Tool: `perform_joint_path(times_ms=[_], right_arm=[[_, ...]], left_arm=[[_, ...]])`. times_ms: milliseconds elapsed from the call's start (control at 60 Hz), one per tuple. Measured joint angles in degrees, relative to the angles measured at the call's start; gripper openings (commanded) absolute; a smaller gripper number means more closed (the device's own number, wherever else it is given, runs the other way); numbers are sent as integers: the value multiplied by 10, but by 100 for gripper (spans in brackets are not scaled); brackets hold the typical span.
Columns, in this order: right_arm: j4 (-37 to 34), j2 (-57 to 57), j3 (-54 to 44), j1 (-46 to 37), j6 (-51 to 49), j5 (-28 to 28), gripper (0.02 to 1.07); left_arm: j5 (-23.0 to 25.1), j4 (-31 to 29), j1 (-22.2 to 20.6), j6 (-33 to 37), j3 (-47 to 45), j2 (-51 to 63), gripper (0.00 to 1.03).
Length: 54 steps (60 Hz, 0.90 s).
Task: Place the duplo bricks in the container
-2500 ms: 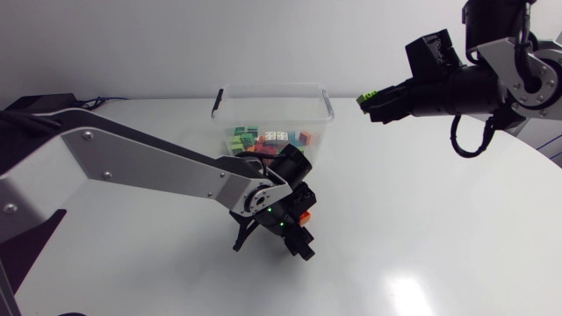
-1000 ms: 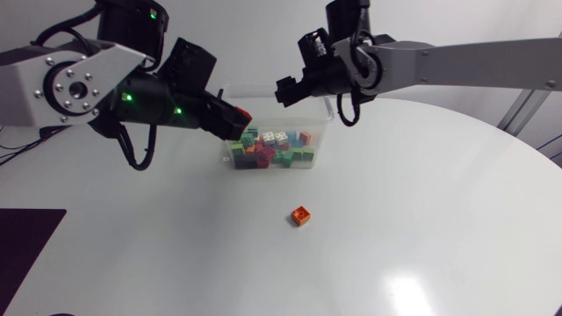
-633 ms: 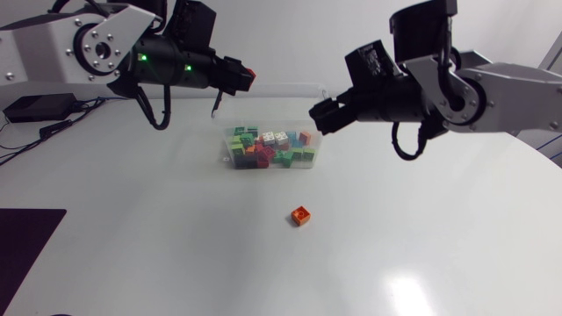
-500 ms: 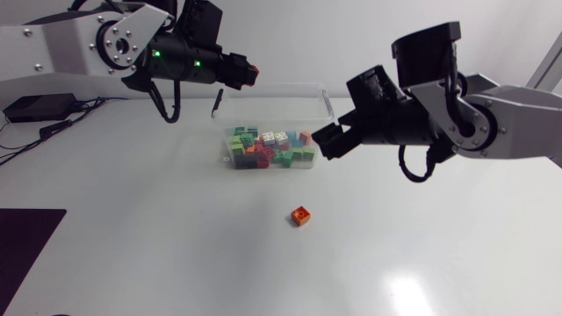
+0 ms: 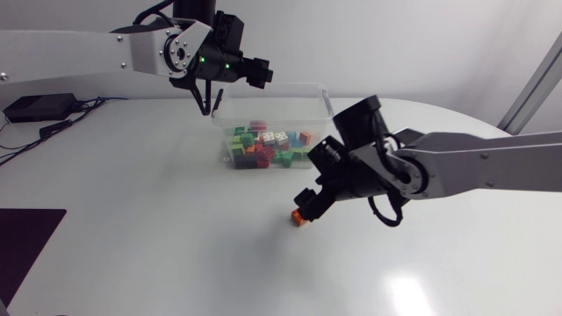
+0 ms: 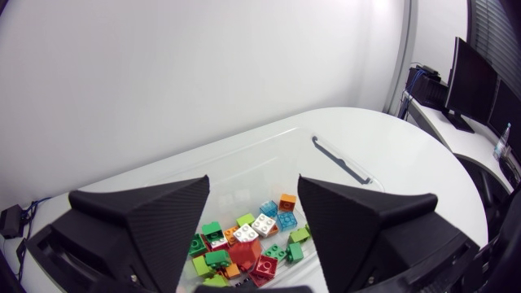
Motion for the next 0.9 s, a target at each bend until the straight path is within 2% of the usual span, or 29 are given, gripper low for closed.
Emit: perform_joint_path(times_ms=[233, 367, 600, 767, 850, 900], right_arm=[[-23, 76, 33, 11, 4, 14, 92], [-30, 107, 58, 16, 5, 26, 91], [-69, 167, 104, 23, 19, 36, 78], [-110, 195, 127, 23, 23, 40, 62], [-130, 204, 142, 23, 23, 40, 60], [-141, 209, 151, 23, 23, 40, 51]], left_arm=[[-2, -39, -1, 0, 8, -12, 98], [-2, -47, -1, 0, -14, -70, 98], [-2, -79, 3, 1, -55, -185, 98], [-2, -114, 7, 12, -98, -234, 98], [-2, -127, 7, 20, -123, -252, 98], [-2, -131, 7, 24, -140, -266, 98]])
